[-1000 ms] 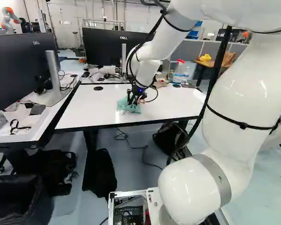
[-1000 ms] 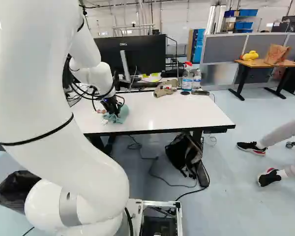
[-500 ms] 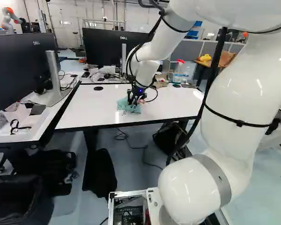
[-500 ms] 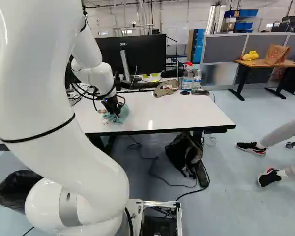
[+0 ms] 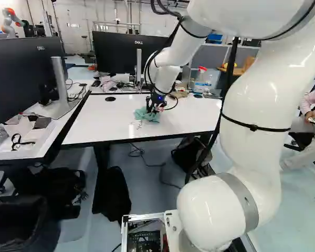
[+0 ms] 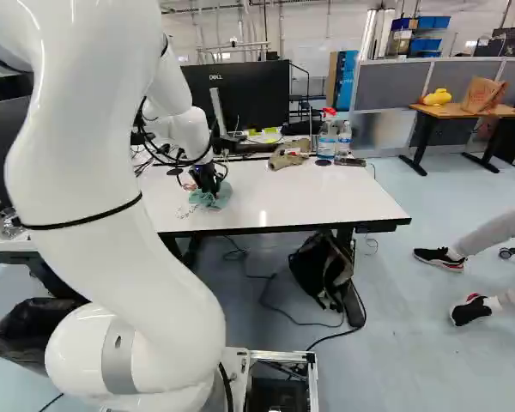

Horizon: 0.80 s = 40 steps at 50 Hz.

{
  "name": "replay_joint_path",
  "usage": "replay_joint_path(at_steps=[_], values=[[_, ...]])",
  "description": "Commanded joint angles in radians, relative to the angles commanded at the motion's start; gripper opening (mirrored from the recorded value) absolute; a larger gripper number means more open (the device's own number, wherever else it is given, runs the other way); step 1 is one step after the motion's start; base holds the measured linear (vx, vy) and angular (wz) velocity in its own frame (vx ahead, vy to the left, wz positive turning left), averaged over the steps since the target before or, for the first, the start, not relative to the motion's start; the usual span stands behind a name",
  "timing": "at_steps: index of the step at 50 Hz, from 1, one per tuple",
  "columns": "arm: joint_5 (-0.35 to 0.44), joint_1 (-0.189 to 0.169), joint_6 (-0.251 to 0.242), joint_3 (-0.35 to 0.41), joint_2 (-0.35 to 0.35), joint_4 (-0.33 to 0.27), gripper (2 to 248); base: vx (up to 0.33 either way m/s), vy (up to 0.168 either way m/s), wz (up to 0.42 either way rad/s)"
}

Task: Clean the table with the green towel

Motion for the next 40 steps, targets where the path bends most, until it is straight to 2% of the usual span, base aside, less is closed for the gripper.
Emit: replay_joint_path(at_steps=[6,21,40], values=[[0.0,-0.01,0.0,-0.029,-0.024,0.0,41,0.0,0.0,0.0],[0.0,-0.01,0.0,-0.108,-0.089,0.0,41,0.0,0.0,0.0],[0.0,0.039,0.0,-0.148,-0.121,0.0,41,0.0,0.0,0.0]])
